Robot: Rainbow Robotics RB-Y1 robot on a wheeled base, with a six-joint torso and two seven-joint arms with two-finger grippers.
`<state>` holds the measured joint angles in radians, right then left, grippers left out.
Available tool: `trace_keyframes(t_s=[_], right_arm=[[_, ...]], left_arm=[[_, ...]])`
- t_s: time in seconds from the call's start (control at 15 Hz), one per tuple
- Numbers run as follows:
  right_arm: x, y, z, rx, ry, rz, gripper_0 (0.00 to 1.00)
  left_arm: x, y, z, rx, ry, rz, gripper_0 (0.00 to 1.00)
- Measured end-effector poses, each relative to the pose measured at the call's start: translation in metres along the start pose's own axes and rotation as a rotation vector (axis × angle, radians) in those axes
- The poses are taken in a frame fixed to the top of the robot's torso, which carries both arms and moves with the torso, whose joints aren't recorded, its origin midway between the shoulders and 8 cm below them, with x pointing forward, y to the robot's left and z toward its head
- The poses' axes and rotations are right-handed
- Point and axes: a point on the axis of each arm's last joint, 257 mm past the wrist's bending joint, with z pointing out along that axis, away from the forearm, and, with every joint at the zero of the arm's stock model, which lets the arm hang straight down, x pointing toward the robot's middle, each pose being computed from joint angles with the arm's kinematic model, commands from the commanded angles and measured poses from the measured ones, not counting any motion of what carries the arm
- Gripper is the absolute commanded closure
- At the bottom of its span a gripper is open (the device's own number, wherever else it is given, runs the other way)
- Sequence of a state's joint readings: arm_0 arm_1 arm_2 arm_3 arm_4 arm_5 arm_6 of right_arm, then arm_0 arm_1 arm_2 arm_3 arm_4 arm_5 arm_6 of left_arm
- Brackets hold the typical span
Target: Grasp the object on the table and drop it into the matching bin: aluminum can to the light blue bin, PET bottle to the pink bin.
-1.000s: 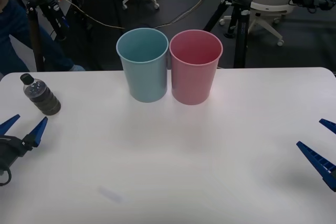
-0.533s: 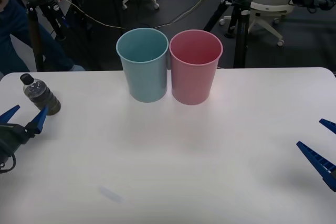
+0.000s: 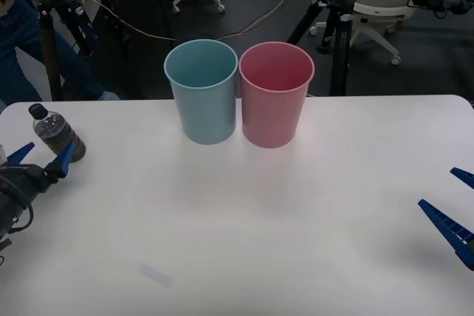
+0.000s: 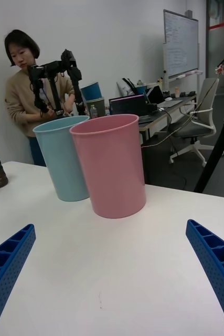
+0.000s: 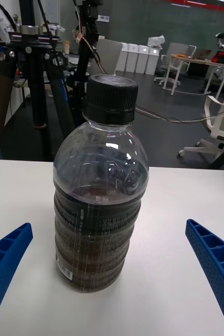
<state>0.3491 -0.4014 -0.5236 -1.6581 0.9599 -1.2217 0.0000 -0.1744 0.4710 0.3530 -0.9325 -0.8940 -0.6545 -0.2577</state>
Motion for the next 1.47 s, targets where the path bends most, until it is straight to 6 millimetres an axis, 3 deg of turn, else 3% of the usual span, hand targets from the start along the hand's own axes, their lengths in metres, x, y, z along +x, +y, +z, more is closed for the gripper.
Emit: trace_keyframes(t_s=[0.8,1.2,1.47], right_arm=[[0.0,0.0,0.0,0.0,0.0,0.0,0.0],[0.0,0.0,0.0,0.0,0.0,0.0,0.0],[0.0,0.0,0.0,0.0,0.0,0.0,0.0]], left_arm=[[-0.005,0.01,0.028,-0.034,0.036,-0.016,0.0],[-0.014,0.005,0.045,-0.039,0.036,-0.016,0.0],[-0.01,-0.003,0.049,-0.023,0.052,0.002,0.0]])
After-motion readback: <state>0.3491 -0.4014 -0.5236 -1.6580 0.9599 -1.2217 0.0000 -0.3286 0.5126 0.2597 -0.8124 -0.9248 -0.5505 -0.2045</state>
